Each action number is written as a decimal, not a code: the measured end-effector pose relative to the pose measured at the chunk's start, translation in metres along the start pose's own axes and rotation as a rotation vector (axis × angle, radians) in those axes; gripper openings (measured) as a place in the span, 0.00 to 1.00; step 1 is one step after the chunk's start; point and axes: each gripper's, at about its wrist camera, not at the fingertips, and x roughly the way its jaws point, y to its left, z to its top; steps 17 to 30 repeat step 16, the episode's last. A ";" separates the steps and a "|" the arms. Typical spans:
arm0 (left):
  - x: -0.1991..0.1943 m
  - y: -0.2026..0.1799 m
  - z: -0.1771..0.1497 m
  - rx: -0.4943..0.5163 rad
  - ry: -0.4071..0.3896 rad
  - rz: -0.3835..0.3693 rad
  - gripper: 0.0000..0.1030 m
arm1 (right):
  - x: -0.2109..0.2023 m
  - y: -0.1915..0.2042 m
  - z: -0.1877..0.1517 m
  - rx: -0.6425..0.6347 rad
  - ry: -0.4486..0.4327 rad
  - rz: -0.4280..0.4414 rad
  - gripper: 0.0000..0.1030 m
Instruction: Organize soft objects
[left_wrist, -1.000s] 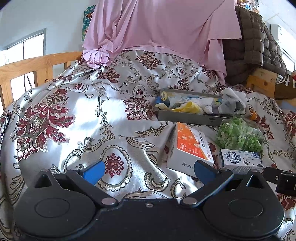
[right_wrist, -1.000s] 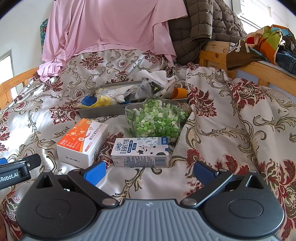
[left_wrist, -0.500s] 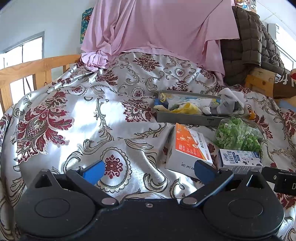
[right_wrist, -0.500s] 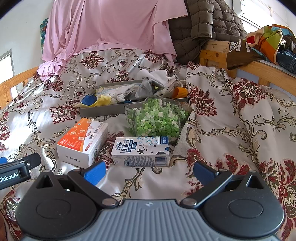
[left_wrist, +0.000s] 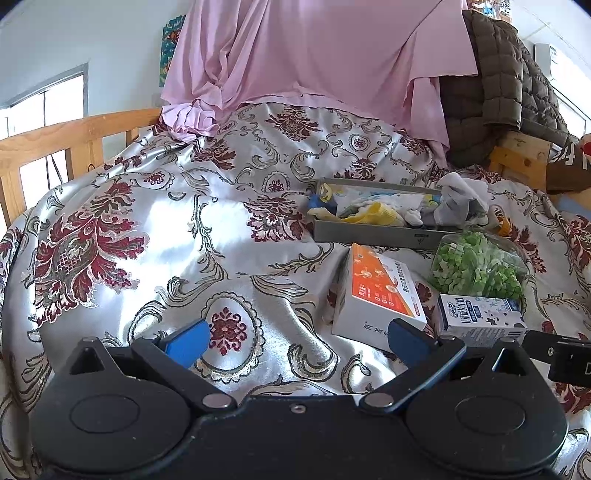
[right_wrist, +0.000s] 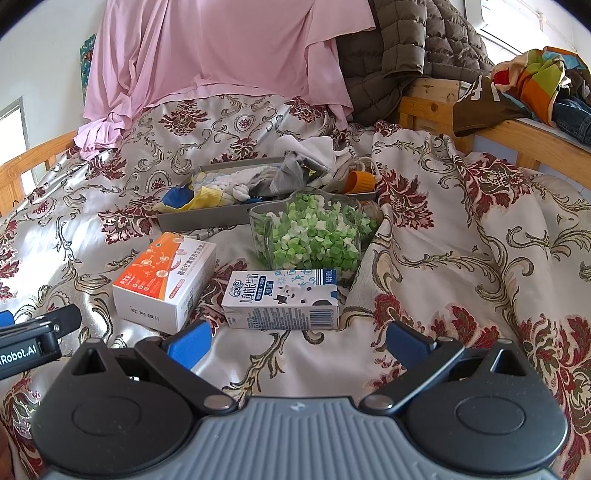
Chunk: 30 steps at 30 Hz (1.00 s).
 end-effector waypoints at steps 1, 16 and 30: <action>0.000 0.000 0.000 0.001 -0.001 0.000 0.99 | 0.000 0.000 0.000 0.000 0.000 0.000 1.00; 0.000 -0.001 0.000 0.003 0.004 -0.012 0.99 | 0.001 -0.002 0.000 -0.001 0.010 -0.002 1.00; 0.000 -0.001 0.000 0.003 0.004 -0.012 0.99 | 0.001 -0.002 0.000 -0.001 0.010 -0.002 1.00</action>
